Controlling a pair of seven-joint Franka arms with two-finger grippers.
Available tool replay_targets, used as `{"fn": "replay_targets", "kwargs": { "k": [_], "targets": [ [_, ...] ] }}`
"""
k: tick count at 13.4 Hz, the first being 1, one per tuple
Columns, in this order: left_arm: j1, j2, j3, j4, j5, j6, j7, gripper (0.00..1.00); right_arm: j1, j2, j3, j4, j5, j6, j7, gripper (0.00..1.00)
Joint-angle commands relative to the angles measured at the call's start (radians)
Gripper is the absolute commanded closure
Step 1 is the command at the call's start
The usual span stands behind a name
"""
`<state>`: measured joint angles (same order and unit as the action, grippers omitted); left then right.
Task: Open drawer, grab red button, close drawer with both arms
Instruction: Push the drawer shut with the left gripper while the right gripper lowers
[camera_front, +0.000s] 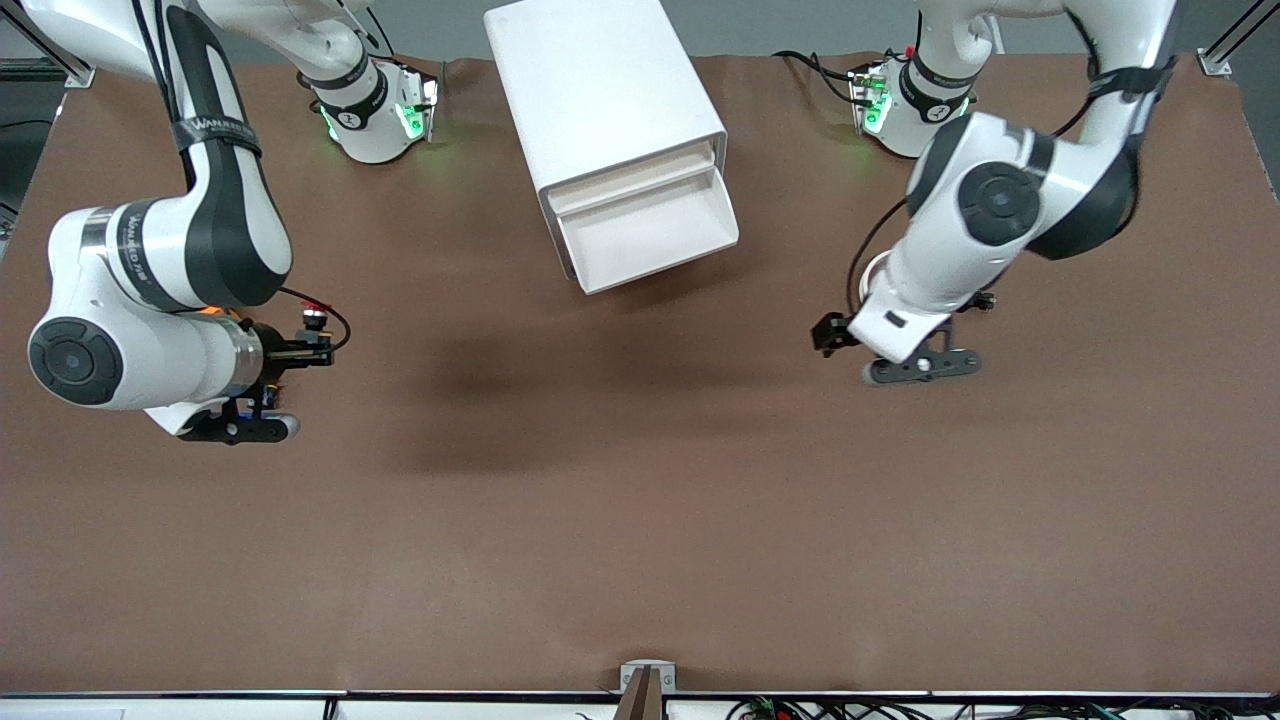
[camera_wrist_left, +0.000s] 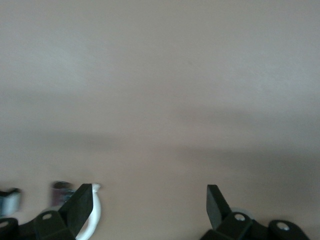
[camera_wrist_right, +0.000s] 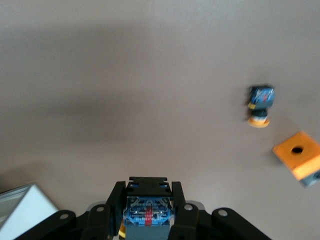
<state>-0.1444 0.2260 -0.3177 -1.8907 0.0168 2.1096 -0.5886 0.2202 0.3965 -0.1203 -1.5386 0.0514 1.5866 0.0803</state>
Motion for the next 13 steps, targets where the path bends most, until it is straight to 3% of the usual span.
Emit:
{"fn": "replay_targets", "kwargs": {
  "k": [1, 6, 13],
  "targets": [
    [-0.081, 0.071, -0.018, -0.008, 0.000, 0.069, -0.110, 0.00, -0.041, -0.047, 0.019, -0.125, -0.063, 0.132, -0.069, 0.73],
    [-0.240, 0.173, -0.020, -0.004, -0.003, 0.129, -0.430, 0.00, -0.082, -0.042, 0.018, -0.250, -0.116, 0.376, -0.080, 0.73],
    [-0.273, 0.222, -0.084, 0.005, -0.020, 0.078, -0.611, 0.00, -0.122, -0.022, 0.018, -0.368, -0.133, 0.593, -0.079, 0.72]
  ]
}}
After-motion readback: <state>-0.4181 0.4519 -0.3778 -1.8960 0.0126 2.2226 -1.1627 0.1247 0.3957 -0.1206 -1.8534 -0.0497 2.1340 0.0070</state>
